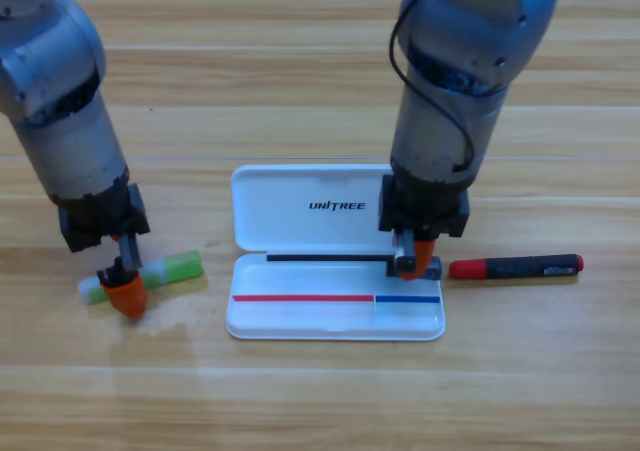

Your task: Clean up eraser and pencils

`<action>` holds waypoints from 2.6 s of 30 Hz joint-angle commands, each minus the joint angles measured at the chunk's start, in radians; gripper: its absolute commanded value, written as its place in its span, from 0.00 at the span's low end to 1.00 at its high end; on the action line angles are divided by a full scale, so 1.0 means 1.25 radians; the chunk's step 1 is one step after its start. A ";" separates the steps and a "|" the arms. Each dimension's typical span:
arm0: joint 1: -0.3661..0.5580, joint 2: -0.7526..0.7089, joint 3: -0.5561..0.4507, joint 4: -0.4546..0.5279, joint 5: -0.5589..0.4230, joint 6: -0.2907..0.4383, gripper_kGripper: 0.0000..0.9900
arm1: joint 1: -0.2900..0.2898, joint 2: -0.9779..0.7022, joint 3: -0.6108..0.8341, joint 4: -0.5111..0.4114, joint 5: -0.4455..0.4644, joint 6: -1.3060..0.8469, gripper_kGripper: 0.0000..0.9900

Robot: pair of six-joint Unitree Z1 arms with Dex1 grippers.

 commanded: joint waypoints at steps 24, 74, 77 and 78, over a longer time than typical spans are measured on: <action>0.015 0.010 0.025 -0.024 0.001 0.095 0.00 | 0.042 0.096 0.027 0.016 0.021 -0.003 0.00; -0.330 0.233 -0.507 0.327 0.006 0.026 0.00 | -0.229 0.076 0.170 -0.047 0.011 -0.284 0.60; -0.330 0.237 -0.498 0.308 0.006 0.026 0.00 | -0.229 0.079 0.184 -0.058 0.035 -0.289 0.31; -0.328 0.236 -0.489 0.299 0.006 0.028 0.00 | -0.229 0.079 0.189 -0.060 0.039 -0.290 0.21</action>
